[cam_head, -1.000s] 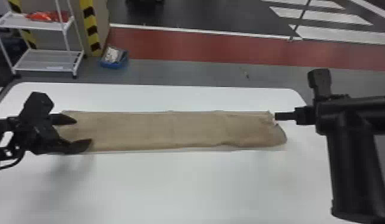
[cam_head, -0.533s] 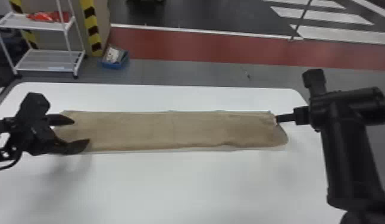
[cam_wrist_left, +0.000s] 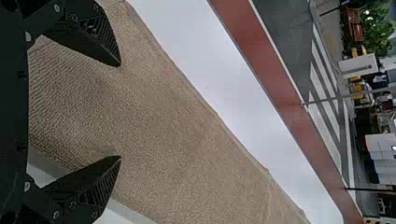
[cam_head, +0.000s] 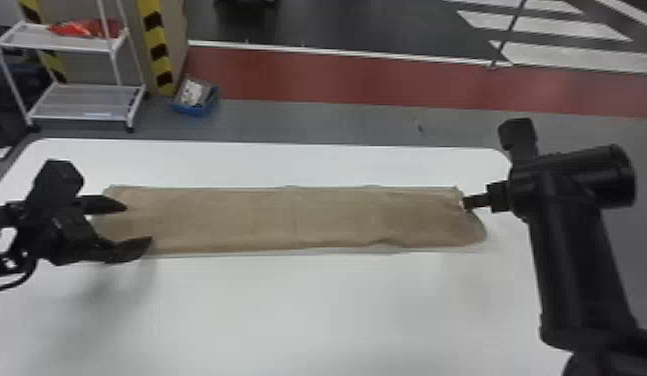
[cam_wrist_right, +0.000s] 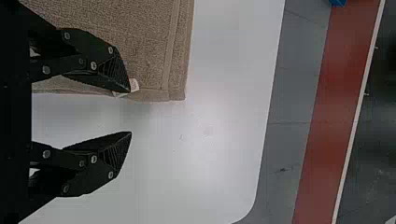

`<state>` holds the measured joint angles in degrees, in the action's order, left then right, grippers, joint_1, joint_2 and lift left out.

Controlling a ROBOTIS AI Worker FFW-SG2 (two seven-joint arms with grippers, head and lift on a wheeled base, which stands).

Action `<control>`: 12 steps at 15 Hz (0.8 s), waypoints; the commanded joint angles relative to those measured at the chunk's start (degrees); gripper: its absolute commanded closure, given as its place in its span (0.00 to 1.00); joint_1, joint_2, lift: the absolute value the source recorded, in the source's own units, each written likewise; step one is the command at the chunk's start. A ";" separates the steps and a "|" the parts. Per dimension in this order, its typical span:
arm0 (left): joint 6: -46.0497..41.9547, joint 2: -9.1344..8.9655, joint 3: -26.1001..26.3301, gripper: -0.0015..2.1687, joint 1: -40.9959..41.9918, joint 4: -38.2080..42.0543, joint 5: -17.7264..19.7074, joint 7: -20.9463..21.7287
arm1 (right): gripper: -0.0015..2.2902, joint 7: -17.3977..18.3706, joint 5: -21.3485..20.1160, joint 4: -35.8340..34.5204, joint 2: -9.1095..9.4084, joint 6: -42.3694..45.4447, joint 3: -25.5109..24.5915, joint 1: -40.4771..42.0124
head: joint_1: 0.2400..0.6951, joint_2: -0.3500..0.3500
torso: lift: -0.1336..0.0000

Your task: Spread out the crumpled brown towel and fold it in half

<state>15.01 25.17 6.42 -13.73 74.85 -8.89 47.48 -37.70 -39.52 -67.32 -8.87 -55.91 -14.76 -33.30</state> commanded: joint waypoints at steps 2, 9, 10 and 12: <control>-0.28 0.23 -0.09 0.09 0.37 0.48 0.19 0.06 | 0.29 0.70 -0.56 0.00 1.14 0.05 0.17 -0.01 | 1.00 0.28 | 0.08; -1.16 0.76 -1.41 0.10 1.60 1.09 0.63 0.15 | 0.29 0.70 -0.82 0.00 2.63 0.40 0.35 0.69 | 1.00 0.32 | 0.08; -1.33 0.85 -1.50 0.10 1.69 1.09 0.63 0.15 | 0.29 0.61 -0.82 0.00 2.63 0.40 0.35 0.78 | 1.00 0.33 | 0.08; -1.51 0.94 -1.50 0.10 1.77 1.09 0.63 0.06 | 0.29 0.70 -0.91 -0.09 2.63 0.40 0.26 0.86 | 1.00 0.33 | 0.08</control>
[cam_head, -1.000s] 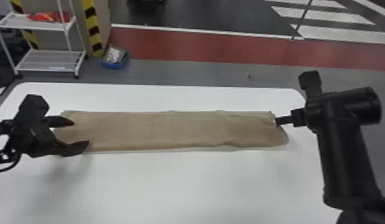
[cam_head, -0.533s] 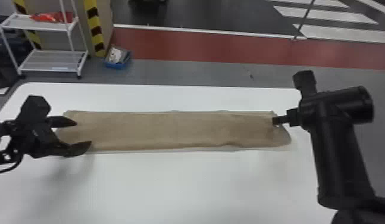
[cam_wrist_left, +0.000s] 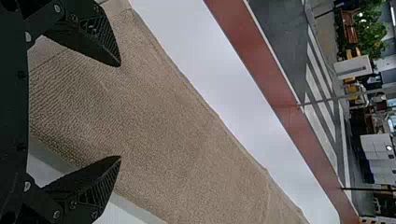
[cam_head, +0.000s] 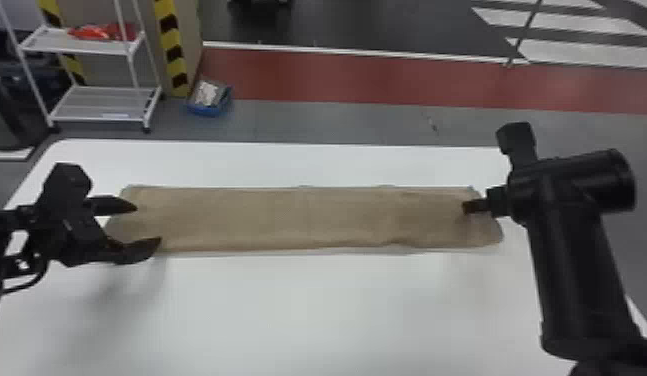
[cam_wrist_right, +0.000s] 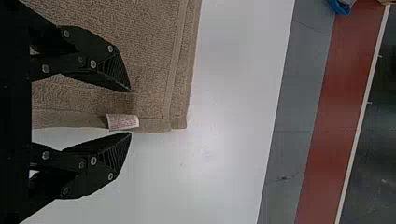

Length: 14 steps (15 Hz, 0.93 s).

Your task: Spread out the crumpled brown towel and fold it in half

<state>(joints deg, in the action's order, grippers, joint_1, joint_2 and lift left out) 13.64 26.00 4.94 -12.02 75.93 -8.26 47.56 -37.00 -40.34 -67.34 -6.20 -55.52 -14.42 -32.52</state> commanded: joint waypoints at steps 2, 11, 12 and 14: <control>-0.15 0.01 -0.02 0.10 0.16 0.00 0.00 -0.01 | 0.30 0.09 -0.53 0.01 0.05 0.18 0.00 0.17 | 1.00 0.33 | 0.08; -1.38 0.37 -0.02 0.10 0.25 -0.08 0.09 -0.01 | 0.57 0.97 -0.62 -0.16 0.31 1.76 -0.26 0.17 | 1.00 0.33 | 0.08; -2.08 0.45 -0.02 0.10 0.33 -0.08 0.09 0.17 | 0.57 1.05 -0.62 -0.34 0.31 2.29 -0.61 0.17 | 1.00 0.33 | 0.08; -2.43 0.80 -0.11 0.10 0.42 -0.08 0.09 0.52 | 0.57 1.67 -0.35 -1.04 0.22 4.40 -1.40 0.35 | 1.00 0.33 | 0.08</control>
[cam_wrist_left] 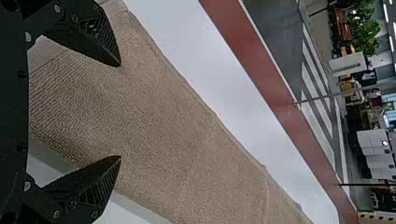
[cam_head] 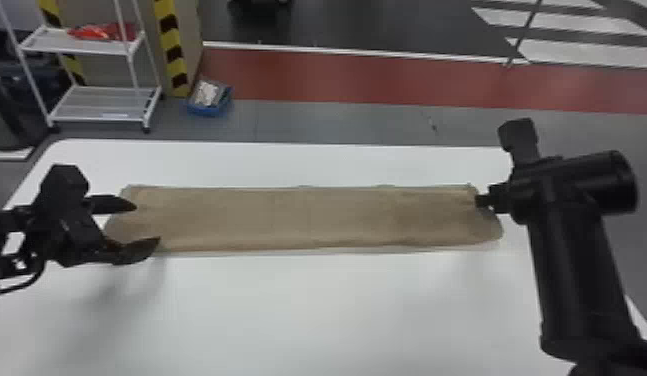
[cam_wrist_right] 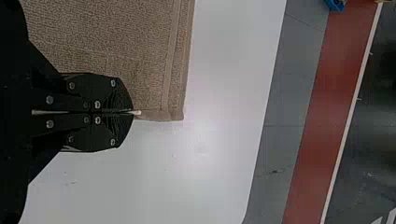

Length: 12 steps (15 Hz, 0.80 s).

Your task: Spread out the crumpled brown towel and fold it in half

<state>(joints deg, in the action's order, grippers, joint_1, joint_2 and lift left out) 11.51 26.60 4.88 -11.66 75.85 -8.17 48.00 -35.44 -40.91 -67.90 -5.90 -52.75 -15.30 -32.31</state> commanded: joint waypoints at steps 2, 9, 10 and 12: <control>-0.65 0.39 -0.66 0.10 0.05 0.00 0.00 0.52 | 0.57 -0.07 2.15 -3.12 -0.16 8.13 -1.58 1.90 | 1.00 0.32 | 0.08; -0.83 0.65 -0.66 0.10 0.41 0.00 -0.09 0.87 | 0.57 -2.27 -2.51 -1.01 -0.51 21.67 -2.72 2.60 | 1.00 0.35 | 0.08; -0.83 0.65 -0.66 0.10 0.41 0.00 -0.09 0.96 | 0.57 -2.09 -4.62 0.66 -0.51 22.37 -2.72 2.25 | 1.00 0.34 | 0.08; -0.83 0.91 -0.84 0.10 0.58 0.00 -0.09 0.87 | 0.57 -1.57 -6.11 1.63 -0.95 24.13 -2.90 2.07 | 1.00 0.34 | 0.08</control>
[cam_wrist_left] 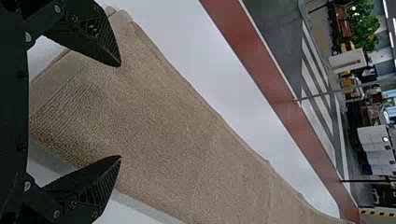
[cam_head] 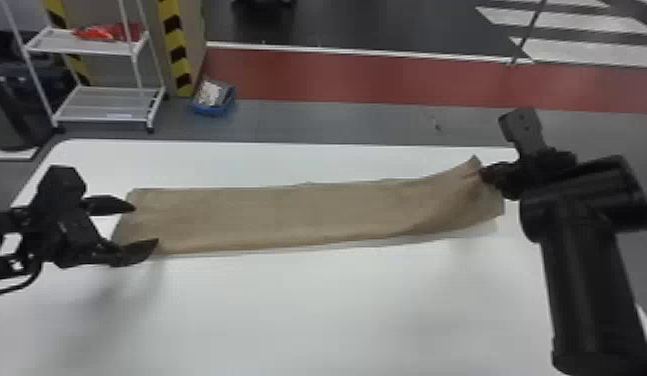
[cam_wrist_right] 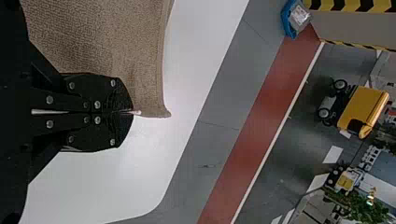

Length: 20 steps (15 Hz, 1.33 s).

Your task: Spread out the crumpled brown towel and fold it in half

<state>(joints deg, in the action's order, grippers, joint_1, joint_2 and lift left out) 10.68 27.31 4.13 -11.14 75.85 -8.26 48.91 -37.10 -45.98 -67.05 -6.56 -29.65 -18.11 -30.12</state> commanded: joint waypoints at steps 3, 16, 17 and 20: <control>-0.17 0.20 -0.09 0.10 0.07 0.00 0.00 -0.05 | 0.57 0.71 -3.94 3.59 -0.56 1.39 -0.09 -0.47 | 1.00 0.33 | 0.08; -0.53 0.29 -0.44 0.10 0.77 0.09 0.00 -0.05 | 0.32 3.35 -6.67 7.81 -1.00 1.56 -1.23 -1.61 | 1.00 0.29 | 0.08; -0.88 0.20 -0.52 0.10 0.77 0.09 0.00 0.04 | 0.32 3.35 -6.67 7.99 -1.00 1.56 -1.23 -1.79 | 1.00 0.29 | 0.08; -1.23 0.20 -0.70 0.10 0.77 0.09 0.09 0.31 | 0.32 3.35 -6.58 7.99 -0.83 1.21 -1.76 -1.79 | 1.00 0.29 | 0.08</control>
<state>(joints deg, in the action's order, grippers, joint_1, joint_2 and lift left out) 9.52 27.55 3.55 -10.36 75.93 -8.24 49.14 -33.75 -52.64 -59.07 -7.46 -28.13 -19.54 -31.89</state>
